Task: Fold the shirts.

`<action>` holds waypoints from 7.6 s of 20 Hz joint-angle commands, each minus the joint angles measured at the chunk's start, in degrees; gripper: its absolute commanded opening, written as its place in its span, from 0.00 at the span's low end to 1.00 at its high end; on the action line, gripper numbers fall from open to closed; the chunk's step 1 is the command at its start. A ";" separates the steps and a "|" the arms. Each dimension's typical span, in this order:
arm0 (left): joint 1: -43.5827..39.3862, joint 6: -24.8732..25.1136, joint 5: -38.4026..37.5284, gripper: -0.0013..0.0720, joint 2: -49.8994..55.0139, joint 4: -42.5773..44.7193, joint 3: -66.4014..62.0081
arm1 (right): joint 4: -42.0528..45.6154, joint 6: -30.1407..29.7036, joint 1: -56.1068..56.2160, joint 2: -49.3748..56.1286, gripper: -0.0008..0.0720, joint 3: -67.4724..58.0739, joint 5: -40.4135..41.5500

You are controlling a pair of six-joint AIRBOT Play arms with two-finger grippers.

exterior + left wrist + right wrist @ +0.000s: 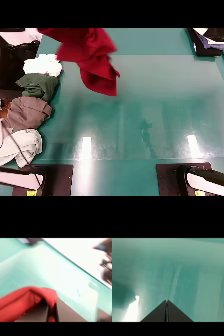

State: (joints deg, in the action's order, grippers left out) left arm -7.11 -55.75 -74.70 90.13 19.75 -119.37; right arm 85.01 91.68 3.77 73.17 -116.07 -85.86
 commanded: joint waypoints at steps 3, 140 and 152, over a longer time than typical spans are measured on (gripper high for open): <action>-9.90 -0.87 -8.28 0.05 -9.01 12.48 5.64 | 0.04 0.02 0.04 -8.24 0.04 7.48 6.60; 6.75 -17.73 11.21 0.05 -17.22 29.22 70.36 | -14.53 -3.74 -2.16 7.87 0.67 10.49 -8.44; 6.75 -17.35 6.54 0.05 -26.73 34.97 62.53 | -30.73 -1.18 -5.79 -17.00 0.69 81.96 17.44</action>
State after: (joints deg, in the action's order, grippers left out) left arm -0.36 -73.21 -67.46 64.01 54.17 -56.38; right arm 63.07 89.78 -1.54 61.10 -49.76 -76.93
